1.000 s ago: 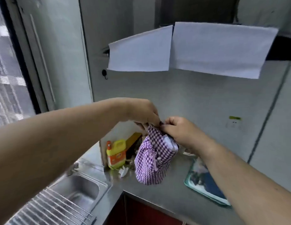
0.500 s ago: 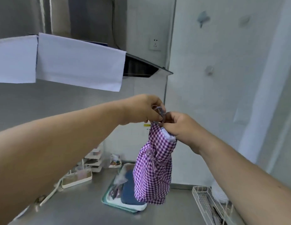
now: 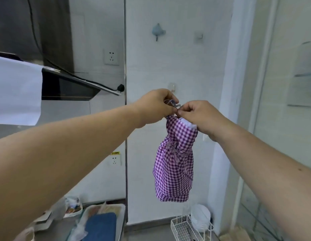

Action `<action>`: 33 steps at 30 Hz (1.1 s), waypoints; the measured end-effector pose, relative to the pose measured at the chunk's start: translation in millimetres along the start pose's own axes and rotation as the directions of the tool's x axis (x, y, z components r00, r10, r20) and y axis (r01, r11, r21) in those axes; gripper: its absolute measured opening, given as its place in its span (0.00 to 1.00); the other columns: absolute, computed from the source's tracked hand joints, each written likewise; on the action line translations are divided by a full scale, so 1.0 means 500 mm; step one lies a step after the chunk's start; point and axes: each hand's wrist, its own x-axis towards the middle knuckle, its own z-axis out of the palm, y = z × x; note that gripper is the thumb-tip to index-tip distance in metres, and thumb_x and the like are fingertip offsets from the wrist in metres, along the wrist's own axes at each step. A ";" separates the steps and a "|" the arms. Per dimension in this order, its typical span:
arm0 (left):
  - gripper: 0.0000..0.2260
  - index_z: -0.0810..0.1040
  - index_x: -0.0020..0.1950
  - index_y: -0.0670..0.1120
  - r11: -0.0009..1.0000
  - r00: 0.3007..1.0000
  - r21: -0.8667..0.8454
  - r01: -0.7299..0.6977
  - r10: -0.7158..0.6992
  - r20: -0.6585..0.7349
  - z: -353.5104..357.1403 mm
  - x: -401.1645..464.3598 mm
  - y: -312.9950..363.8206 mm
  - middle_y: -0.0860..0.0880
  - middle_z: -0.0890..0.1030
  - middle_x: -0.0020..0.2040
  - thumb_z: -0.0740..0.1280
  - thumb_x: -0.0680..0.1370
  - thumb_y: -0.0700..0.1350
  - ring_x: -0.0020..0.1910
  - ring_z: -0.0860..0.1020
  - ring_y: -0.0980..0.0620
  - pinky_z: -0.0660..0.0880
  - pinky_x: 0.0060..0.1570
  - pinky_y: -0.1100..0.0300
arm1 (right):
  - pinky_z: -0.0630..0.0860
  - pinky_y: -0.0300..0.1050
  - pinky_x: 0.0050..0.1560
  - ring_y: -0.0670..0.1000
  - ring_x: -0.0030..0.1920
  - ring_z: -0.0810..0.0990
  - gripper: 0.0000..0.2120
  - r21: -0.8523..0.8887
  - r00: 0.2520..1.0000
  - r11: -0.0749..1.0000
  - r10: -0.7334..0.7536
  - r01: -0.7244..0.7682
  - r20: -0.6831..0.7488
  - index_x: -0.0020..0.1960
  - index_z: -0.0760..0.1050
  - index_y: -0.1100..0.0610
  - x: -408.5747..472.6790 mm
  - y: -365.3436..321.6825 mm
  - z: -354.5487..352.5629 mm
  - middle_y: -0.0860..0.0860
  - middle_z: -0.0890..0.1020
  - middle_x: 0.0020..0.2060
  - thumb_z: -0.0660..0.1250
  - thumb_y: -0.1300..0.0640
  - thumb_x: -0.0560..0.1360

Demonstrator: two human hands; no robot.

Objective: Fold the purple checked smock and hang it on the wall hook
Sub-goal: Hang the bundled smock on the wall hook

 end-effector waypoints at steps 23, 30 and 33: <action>0.09 0.79 0.59 0.50 0.965 0.929 0.262 -0.023 0.118 -0.351 0.083 0.474 -0.125 0.54 0.79 0.52 0.69 0.81 0.41 0.47 0.77 0.56 0.68 0.39 0.70 | 0.75 0.43 0.38 0.50 0.42 0.82 0.07 -0.352 0.970 0.904 -0.232 0.242 0.071 0.44 0.85 0.52 0.512 0.123 -0.067 0.51 0.86 0.42 0.70 0.56 0.78; 0.06 0.79 0.58 0.50 0.951 0.893 0.309 -0.008 0.146 -0.426 0.087 0.524 -0.184 0.56 0.78 0.51 0.68 0.81 0.42 0.51 0.76 0.55 0.68 0.42 0.70 | 0.78 0.43 0.42 0.51 0.46 0.84 0.11 -0.370 0.964 0.891 -0.254 0.263 0.072 0.40 0.79 0.47 0.582 0.138 -0.037 0.49 0.85 0.44 0.70 0.56 0.81; 0.06 0.79 0.58 0.51 0.947 0.903 0.320 -0.005 0.142 -0.406 0.087 0.542 -0.192 0.56 0.79 0.52 0.69 0.81 0.43 0.51 0.76 0.55 0.67 0.42 0.71 | 0.79 0.45 0.44 0.52 0.45 0.84 0.13 -0.378 0.966 0.890 -0.251 0.256 0.065 0.37 0.78 0.47 0.594 0.146 -0.032 0.51 0.85 0.43 0.70 0.57 0.80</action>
